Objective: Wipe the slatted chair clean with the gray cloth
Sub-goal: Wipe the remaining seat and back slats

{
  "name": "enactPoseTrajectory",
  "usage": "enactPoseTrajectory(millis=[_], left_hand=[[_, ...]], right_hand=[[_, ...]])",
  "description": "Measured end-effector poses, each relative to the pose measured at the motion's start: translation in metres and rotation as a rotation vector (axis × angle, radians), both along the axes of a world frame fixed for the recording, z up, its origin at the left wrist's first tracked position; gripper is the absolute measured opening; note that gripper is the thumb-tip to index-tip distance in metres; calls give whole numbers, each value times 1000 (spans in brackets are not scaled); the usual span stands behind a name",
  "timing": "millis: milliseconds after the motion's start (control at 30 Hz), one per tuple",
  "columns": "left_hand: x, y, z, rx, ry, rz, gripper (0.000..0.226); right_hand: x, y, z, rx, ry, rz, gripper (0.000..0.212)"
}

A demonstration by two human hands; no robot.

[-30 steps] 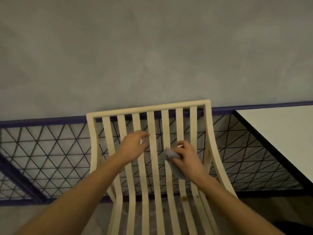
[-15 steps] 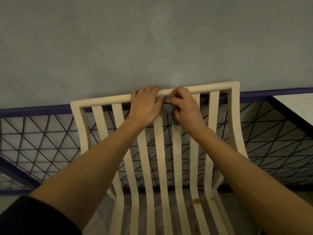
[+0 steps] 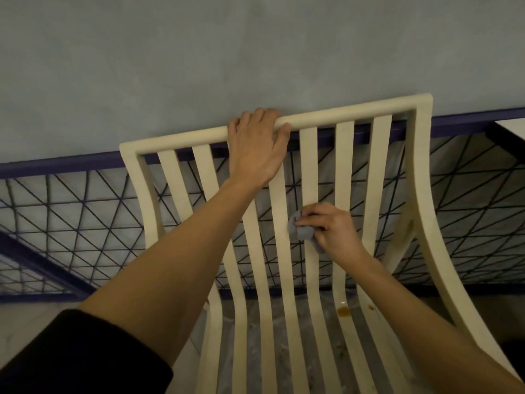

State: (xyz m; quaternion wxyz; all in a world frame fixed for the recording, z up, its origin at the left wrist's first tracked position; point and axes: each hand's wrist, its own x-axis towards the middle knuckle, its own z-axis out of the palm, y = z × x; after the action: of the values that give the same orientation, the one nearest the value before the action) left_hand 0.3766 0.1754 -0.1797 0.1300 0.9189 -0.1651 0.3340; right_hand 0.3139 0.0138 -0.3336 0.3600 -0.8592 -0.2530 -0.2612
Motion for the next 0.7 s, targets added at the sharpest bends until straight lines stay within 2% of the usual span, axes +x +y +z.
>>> enactPoseTrajectory(millis=[233, 333, 400, 467, 600, 700], left_hand=[[0, -2, -3, -6, -13, 24, 34], [-2, -3, -3, 25, -12, 40, 36], [-3, -3, -2, 40, -4, 36, 37], [-3, -3, -2, 48, -2, 37, 37], [-2, -4, -2, 43, 0, 48, 39], [-1, -2, -2, 35, 0, 39, 41]], right_hand=[[-29, -3, -40, 193, 205, 132, 26], [-45, -10, -46, 187, 358, 1, 21], [-46, -16, -21, 218, 413, -39, 16], [-41, -20, 23, 228, 326, -36, 17], [-11, -15, 106, 96, -106, -150, 15], [11, -8, 116, 58, -164, -180, 21]])
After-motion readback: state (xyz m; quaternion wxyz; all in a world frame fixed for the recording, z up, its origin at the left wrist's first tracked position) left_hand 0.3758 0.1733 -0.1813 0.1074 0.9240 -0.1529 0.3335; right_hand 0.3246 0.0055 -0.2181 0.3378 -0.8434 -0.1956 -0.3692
